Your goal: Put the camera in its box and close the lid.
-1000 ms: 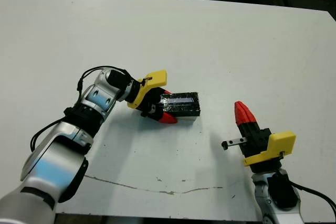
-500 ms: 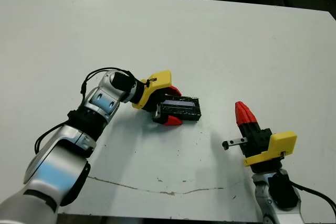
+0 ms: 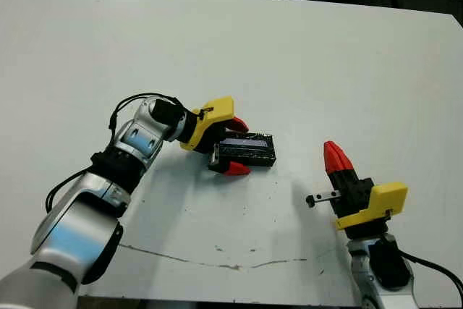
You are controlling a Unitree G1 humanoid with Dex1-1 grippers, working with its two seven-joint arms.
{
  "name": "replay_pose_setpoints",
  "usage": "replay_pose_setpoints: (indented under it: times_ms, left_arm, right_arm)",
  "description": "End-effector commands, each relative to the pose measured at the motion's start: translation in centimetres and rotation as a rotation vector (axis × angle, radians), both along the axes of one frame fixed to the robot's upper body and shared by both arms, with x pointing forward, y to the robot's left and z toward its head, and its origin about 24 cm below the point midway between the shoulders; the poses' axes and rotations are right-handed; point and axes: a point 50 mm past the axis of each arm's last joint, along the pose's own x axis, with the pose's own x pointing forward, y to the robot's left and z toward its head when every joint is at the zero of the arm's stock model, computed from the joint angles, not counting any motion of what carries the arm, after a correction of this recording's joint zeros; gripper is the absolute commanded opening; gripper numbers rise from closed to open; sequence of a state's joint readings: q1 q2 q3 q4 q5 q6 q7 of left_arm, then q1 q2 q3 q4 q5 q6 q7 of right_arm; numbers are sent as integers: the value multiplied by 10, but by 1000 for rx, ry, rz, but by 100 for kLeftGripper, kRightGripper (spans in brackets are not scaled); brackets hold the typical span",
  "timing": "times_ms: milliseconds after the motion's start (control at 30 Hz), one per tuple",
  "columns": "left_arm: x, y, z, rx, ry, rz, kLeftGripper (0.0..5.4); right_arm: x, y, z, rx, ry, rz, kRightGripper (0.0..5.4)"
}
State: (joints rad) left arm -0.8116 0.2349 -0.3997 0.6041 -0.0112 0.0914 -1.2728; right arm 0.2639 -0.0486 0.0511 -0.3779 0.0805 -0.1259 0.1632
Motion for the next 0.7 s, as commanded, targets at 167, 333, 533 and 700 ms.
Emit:
replay_pose_setpoints:
  times_ms: [167, 333, 533, 700]
  left_arm:
    - [-14, 14, -7, 39, 1, -15, 539]
    - [-15, 43, -6, 29, 26, 88, 539]
    - [-14, 78, -3, 31, 27, 236, 539]
    - [-13, 100, 0, 8, 24, 343, 539]
  right_arm:
    - [-2, -4, -3, -12, 18, -14, 0]
    - [-3, -4, -3, -22, 24, -16, 0]
    - [-3, -3, -2, -26, 25, -16, 0]
    - [-3, -4, -3, -28, 21, -8, 0]
